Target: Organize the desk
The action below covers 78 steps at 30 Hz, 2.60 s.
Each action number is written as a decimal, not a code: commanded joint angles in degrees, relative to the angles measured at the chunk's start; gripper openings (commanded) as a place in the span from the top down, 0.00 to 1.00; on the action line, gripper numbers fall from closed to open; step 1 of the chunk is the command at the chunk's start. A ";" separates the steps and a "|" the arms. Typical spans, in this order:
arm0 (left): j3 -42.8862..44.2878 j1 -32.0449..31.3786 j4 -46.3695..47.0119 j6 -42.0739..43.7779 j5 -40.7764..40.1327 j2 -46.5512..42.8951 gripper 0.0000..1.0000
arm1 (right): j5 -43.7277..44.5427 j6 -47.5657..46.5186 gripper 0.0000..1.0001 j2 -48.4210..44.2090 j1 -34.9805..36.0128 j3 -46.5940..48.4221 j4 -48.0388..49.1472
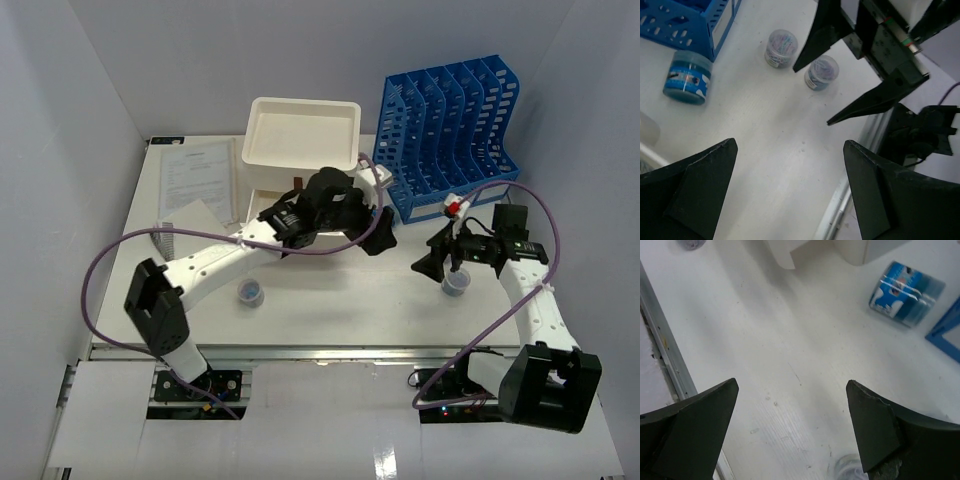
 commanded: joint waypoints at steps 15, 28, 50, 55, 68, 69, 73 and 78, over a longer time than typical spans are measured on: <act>36.79 0.20 -16.48 30.66 -6.68 35.51 0.02 | -15.56 -2.42 0.10 2.01 -14.00 -3.92 0.64; 41.07 2.07 -14.40 29.66 -16.68 47.38 0.02 | -17.88 -4.76 0.10 3.39 -14.00 -3.69 -1.70; 39.30 1.39 -11.41 26.12 -20.90 51.05 0.18 | -18.51 -7.17 0.10 4.00 -14.00 -3.17 -4.19; 38.35 1.14 -11.08 21.71 -20.74 48.98 0.05 | -18.35 -7.25 0.10 3.85 -14.00 -3.26 -4.13; 34.09 2.01 -11.16 1.02 -17.11 42.98 0.02 | -17.88 -7.10 0.10 3.67 -14.07 -3.32 -4.10; 34.52 2.28 -11.64 -2.19 -16.59 42.92 0.02 | -17.78 -7.07 0.10 3.61 -14.06 -3.35 -4.10; 35.08 3.85 -13.07 -13.44 -12.73 42.41 0.02 | -17.62 -7.01 0.10 3.47 -14.00 -3.35 -4.10; 34.16 4.43 -12.72 -19.24 -9.83 40.63 0.02 | -17.62 -7.01 0.10 3.32 -14.00 -3.35 -4.10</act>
